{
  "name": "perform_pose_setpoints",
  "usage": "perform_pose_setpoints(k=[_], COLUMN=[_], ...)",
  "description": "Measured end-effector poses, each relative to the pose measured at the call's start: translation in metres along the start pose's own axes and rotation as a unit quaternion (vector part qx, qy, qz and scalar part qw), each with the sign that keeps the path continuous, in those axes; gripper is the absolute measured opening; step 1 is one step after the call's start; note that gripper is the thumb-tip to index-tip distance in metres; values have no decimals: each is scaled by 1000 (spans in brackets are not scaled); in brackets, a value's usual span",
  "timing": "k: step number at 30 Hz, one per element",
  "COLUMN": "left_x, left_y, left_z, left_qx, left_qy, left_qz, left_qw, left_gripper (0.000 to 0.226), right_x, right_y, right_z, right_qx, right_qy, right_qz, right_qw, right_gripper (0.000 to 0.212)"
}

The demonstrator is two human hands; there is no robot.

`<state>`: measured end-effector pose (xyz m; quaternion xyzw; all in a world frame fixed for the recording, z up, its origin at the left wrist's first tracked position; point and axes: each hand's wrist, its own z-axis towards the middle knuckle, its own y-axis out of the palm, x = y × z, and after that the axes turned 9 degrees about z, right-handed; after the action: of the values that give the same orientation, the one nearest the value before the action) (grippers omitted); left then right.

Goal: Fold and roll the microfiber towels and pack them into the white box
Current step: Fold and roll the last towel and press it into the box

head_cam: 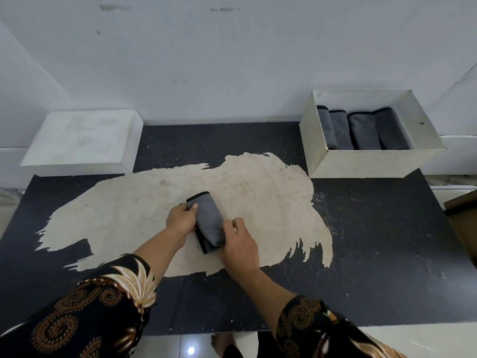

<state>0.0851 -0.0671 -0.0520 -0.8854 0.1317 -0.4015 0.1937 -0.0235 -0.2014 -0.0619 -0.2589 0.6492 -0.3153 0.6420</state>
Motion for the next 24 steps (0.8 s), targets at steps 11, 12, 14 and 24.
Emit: perform_pose_setpoints(k=[11,12,14,24], left_x=[-8,-7,-6,-14], left_y=[-7,-8,-8,-11], left_z=[13,10,7,-13], left_qx=[87,90,94,20], left_qy=[-12,-13,-9,51], left_qz=[148,175,217,274], left_qw=[985,980,972,960], left_gripper=[33,35,39,12], right_x=[10,10,8,-30], right_y=[-1,-2,-3,-4], right_z=[-1,-1,-3,55], right_qx=[-93,-93,-94,-103], right_qy=[-86,-85,-83,250], right_qz=[-41,-37,-37,182], right_qw=[991,991,991,945], right_gripper=[32,36,41,40])
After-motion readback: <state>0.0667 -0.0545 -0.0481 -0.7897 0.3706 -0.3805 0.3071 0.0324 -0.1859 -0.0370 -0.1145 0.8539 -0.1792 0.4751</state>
